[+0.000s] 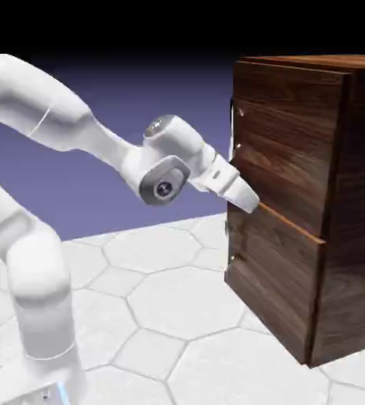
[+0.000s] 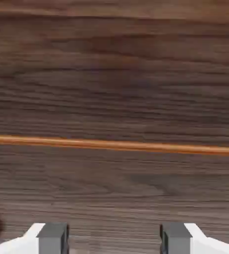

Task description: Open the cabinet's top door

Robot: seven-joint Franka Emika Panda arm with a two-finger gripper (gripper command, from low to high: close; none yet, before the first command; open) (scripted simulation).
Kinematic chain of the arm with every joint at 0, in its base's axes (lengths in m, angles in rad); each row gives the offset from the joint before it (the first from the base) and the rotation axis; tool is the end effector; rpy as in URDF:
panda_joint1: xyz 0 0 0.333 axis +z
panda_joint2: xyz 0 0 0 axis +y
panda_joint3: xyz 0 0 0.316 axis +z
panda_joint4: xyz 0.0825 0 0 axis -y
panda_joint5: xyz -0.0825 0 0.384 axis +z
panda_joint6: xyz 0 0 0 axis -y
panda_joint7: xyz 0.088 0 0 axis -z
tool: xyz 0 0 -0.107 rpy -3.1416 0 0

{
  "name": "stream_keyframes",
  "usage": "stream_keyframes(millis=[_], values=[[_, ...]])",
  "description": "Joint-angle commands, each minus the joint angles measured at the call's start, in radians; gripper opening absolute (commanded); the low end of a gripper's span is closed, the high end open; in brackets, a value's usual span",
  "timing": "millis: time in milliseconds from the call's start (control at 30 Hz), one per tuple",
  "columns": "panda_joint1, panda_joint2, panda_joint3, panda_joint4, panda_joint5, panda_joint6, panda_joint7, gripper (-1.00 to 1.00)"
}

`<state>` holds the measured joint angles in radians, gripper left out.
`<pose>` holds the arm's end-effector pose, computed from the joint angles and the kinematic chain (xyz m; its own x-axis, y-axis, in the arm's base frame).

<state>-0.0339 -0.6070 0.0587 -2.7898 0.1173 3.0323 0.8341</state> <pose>0.3875 0.0016 0.4814 0.4030 -0.7932 0.4565 -0.5232 -0.6089 -0.5962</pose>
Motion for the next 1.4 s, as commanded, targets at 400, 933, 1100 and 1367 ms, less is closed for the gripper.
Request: stream_keyframes(millis=[400,933,1100,1367], values=[[-0.221,-0.178,0.283,0.098,0.566,-0.023,0.449,0.00],[-0.493,-0.397,0.632,0.218,1.261,-0.050,1.001,0.00],[-0.578,-0.466,0.740,0.255,1.479,-0.059,1.173,0.00],[-0.715,-0.576,0.915,0.315,1.827,-0.073,1.449,0.00]])
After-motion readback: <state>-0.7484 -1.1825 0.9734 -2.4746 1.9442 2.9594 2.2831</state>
